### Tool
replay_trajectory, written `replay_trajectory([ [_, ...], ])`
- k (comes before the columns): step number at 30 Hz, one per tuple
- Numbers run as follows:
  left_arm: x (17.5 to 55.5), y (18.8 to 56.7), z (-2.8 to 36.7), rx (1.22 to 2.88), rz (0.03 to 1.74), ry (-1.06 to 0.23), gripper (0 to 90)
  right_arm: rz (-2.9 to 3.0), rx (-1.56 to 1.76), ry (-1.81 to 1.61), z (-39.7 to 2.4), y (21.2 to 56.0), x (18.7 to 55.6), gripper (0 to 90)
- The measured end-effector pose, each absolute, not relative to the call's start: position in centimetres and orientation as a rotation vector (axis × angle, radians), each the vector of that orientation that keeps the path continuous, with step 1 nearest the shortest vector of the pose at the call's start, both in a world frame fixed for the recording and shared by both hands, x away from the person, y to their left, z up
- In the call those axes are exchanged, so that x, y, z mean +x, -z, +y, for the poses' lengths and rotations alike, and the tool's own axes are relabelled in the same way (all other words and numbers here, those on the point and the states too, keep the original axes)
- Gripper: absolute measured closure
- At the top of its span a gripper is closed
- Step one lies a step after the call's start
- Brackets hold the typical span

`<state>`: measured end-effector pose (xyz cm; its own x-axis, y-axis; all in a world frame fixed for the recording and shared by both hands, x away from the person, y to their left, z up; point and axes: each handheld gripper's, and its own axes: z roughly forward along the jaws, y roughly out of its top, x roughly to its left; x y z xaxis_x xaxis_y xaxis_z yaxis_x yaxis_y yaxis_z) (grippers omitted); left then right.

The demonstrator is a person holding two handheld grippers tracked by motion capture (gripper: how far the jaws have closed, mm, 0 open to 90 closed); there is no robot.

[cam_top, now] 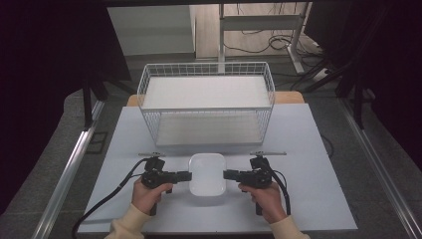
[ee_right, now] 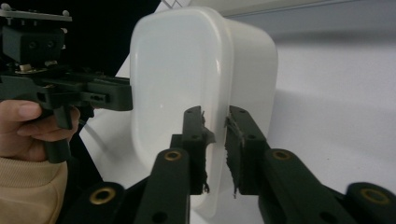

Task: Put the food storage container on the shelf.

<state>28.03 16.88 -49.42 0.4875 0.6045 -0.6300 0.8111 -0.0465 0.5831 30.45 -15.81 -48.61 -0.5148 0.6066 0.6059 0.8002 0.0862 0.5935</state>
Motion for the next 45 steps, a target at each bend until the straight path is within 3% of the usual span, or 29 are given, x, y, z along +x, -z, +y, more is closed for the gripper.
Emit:
replay_trajectory([
  [34, 26.5, 44.7, 17.1, 1.741, 1.074, 0.102, 80.8, -2.312, -1.295, 1.579, -15.7, 44.0, 29.0, 79.7],
  [45, 27.8, 40.0, 18.4, 1.719, 1.017, 0.014, 80.9, -2.375, -1.218, 1.662, -14.4, 39.3, 30.8, 79.6],
])
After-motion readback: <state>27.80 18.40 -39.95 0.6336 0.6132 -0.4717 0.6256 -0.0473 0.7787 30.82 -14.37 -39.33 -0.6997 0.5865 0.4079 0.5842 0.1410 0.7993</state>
